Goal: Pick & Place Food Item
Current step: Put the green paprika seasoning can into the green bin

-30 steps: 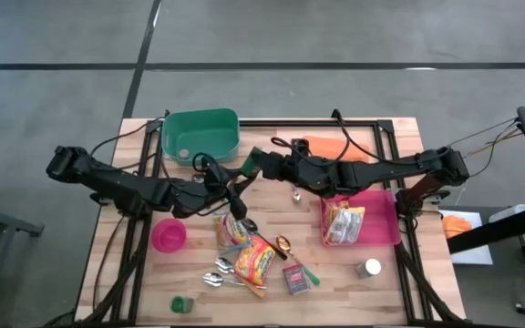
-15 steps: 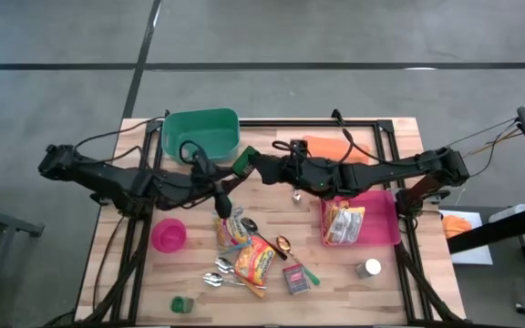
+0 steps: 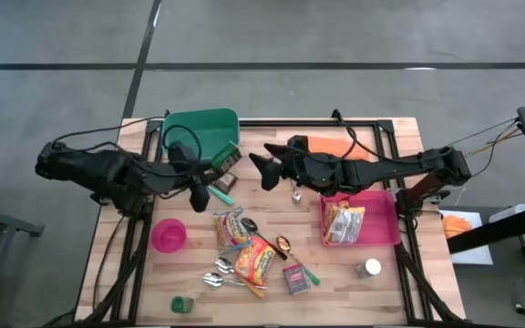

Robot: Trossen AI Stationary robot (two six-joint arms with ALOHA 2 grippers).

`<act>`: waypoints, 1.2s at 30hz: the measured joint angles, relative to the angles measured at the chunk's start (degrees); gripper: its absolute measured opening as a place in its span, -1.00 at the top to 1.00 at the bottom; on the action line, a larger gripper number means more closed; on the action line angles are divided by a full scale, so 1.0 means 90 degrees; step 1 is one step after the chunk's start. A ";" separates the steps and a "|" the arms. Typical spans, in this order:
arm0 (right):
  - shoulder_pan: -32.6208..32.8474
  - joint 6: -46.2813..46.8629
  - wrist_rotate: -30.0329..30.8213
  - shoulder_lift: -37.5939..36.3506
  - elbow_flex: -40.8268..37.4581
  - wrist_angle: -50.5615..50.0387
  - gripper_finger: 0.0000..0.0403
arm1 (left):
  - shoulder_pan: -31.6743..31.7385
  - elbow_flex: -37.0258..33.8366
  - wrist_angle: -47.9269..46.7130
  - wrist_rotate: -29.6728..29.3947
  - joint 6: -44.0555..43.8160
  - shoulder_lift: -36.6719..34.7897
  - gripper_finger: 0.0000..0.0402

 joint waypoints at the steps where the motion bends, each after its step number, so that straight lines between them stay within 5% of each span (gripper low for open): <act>1: 0.0000 -0.0324 -0.0001 0.0000 0.0000 -0.0003 -0.66 | 0.0000 0.0136 -0.0269 0.0101 -0.0105 0.0000 0.44; 13: 0.0000 -0.1301 -0.0012 0.0006 0.0002 0.0011 -0.66 | 0.0577 0.1040 -0.2683 0.0762 -0.0805 0.0010 0.44; 26: 0.0000 -0.1301 -0.0017 0.0010 0.0000 0.0016 -0.66 | 0.2991 0.1003 -0.3125 0.3714 0.0403 0.0211 0.44; 36: 0.0000 -0.1300 -0.0019 0.0010 -0.0003 0.0016 -0.66 | 0.4784 0.0999 -0.3406 0.4379 0.1074 0.0850 0.44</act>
